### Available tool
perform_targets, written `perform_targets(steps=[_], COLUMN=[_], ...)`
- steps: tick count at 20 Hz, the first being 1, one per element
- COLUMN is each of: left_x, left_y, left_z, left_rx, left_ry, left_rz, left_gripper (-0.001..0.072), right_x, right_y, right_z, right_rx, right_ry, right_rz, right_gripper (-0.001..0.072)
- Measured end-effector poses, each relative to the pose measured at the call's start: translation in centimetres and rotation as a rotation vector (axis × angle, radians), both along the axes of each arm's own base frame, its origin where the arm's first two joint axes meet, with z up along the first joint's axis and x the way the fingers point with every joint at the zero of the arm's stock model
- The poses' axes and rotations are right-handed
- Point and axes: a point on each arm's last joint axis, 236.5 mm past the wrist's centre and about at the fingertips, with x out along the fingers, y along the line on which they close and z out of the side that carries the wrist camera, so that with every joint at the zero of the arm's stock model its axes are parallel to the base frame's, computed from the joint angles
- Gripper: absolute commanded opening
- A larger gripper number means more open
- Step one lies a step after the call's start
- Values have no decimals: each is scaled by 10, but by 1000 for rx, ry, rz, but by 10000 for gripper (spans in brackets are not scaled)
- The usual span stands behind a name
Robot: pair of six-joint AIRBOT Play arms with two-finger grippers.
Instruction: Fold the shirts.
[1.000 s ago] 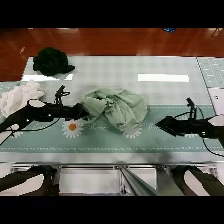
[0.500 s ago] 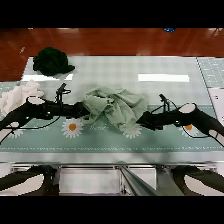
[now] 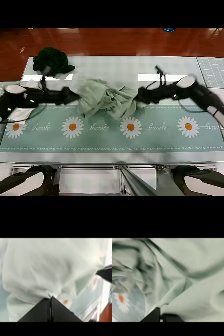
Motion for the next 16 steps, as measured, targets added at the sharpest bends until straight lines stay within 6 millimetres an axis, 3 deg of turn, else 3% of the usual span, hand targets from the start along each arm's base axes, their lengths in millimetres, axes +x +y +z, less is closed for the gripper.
perform_targets(steps=[2, 4, 6, 8, 10, 12, 14, 16], left_x=[19, 26, 17, -4, -33, -65, -95, -125], left_y=[19, 30, 35, 34, 35, 40, 46, 47], left_z=[65, 145, 230, 300, 363, 407, 429, 438], left_rx=[0, 11, 44, 77, 130, 218, 306, 374], left_ry=[-141, -322, -527, -700, -871, -998, -1069, -1108], left_rz=[35, 56, 68, 81, 113, 166, 214, 234], left_gripper=[15, 15, 15, 15, 15, 15, 15, 15], right_x=[30, 47, 39, 10, -30, -68, -107, -140], right_y=[-14, -35, -55, -72, -88, -107, -125, -136], right_z=[77, 176, 269, 348, 401, 431, 448, 455], right_rx=[-17, -49, -103, -170, -253, -339, -421, -466], right_ry=[-184, -413, -625, -816, -952, -1028, -1068, -1084], right_rz=[-1, -20, -42, -64, -92, -137, -186, -215], right_gripper=[26, 26, 26, 26, 27, 27, 27, 27])
